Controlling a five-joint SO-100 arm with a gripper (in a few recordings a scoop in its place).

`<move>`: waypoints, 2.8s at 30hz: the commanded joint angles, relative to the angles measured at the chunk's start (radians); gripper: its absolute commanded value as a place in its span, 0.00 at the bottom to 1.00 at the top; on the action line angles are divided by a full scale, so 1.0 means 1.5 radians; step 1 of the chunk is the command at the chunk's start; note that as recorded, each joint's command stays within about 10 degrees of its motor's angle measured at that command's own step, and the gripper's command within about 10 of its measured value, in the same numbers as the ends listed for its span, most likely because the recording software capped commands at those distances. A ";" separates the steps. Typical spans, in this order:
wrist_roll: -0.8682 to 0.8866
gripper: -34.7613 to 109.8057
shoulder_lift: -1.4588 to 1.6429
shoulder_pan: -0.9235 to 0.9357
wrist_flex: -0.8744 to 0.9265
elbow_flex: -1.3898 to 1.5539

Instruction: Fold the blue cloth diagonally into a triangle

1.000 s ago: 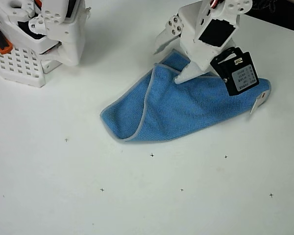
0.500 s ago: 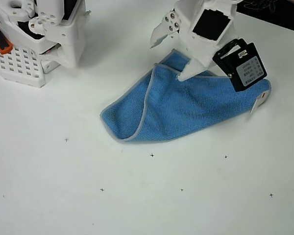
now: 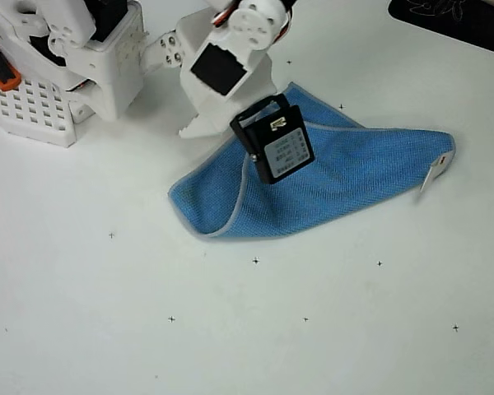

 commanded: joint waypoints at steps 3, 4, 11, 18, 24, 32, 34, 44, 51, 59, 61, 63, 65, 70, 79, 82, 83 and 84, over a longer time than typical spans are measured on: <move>-0.103 0.50 0.160 0.108 0.077 0.084; -0.112 0.50 0.180 0.123 0.077 0.087; -0.078 0.48 0.351 0.175 0.067 0.146; -0.042 0.47 0.541 0.250 0.063 0.148; -0.054 0.46 0.632 0.327 0.065 0.150; -0.033 0.39 0.670 0.378 0.065 0.180; -0.027 0.38 0.710 0.378 0.065 0.180; 0.016 0.37 0.811 0.344 0.054 0.207; -0.016 0.37 0.824 0.349 0.032 0.238; -0.164 0.37 0.871 0.372 -0.116 0.388; -0.160 0.37 0.870 0.370 -0.150 0.444; -0.160 0.37 0.872 0.367 -0.181 0.479; -0.160 0.37 0.870 0.363 -0.186 0.478; -0.165 0.37 0.870 0.366 -0.190 0.480; -0.205 0.37 0.871 0.366 -0.192 0.480; -0.225 0.37 0.871 0.366 -0.192 0.481; -0.227 0.37 0.871 0.366 -0.192 0.481; -0.227 0.37 0.871 0.365 -0.192 0.481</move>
